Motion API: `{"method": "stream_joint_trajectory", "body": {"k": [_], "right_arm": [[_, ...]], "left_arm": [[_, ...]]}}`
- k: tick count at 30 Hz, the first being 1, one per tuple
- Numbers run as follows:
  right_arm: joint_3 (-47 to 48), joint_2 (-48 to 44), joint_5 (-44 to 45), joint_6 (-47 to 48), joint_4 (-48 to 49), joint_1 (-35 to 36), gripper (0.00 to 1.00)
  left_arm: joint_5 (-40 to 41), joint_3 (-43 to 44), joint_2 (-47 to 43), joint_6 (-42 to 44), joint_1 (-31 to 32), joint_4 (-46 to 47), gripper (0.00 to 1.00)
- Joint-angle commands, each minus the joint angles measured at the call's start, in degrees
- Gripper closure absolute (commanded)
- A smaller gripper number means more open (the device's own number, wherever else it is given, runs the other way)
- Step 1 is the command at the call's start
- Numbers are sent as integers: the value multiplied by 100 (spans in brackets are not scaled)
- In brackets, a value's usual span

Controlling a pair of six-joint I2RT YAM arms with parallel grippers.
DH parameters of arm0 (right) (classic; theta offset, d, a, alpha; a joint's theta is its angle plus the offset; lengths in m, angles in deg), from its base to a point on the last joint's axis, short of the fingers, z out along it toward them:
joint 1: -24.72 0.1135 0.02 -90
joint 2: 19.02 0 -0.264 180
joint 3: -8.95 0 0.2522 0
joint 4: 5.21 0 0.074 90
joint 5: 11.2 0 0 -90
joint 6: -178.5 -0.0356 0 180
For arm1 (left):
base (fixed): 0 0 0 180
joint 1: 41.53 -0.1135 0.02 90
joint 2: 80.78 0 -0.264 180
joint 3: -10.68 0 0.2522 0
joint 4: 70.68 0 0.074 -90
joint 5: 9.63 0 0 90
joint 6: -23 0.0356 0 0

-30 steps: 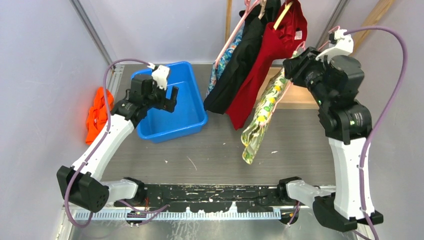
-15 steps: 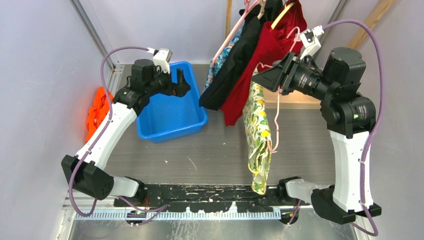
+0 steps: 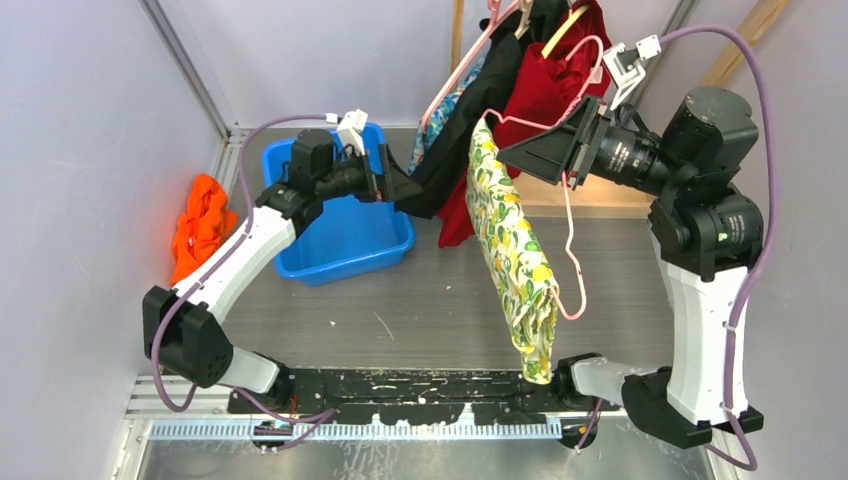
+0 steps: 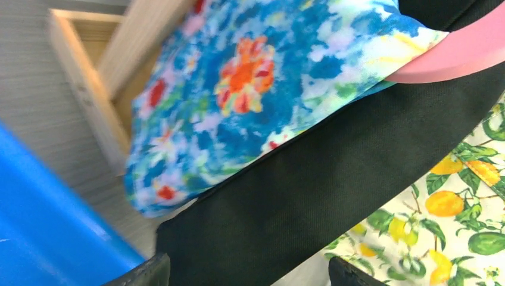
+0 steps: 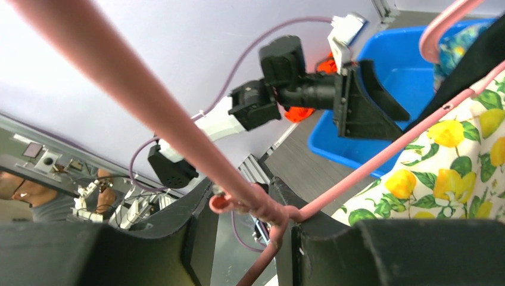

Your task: Remove the skirt from the hanger

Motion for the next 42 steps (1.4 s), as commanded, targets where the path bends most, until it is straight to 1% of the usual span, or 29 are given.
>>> {"method": "stream_joint_trajectory", "body": {"k": [1,4,7,11,17,22,25,28,42], "right_arm": [[597,-66,-303,-130,383,41,99],[557,-123,-232,-109,383,42,99],[372,-199,-192,-63,499,36,99],[394,-147,-294,-106,632,40,99],[669,-87,-382,-114,510,42,99],[690,-135,-440,-199,565,37,99],[692,-170,-473,-292,667,35,99],[709,-192,-518,-377,723,36,99],[670,-317,-564,-429,821,35,99]], "left_arm": [[-843,-316,64,-1554,340,1705,1],[-1041,-321,179,-1890,647,1957,1],[-964,-332,133,-1780,880,1903,1],[-707,-472,-36,-1781,895,2060,1],[-725,-493,-94,-2436,891,2706,1],[-630,-510,-341,-2347,904,2663,1],[-658,-690,-356,-2397,899,2948,1],[-705,-745,-257,-2501,913,3305,1],[-824,-351,527,-2543,1154,4050,1]]}}
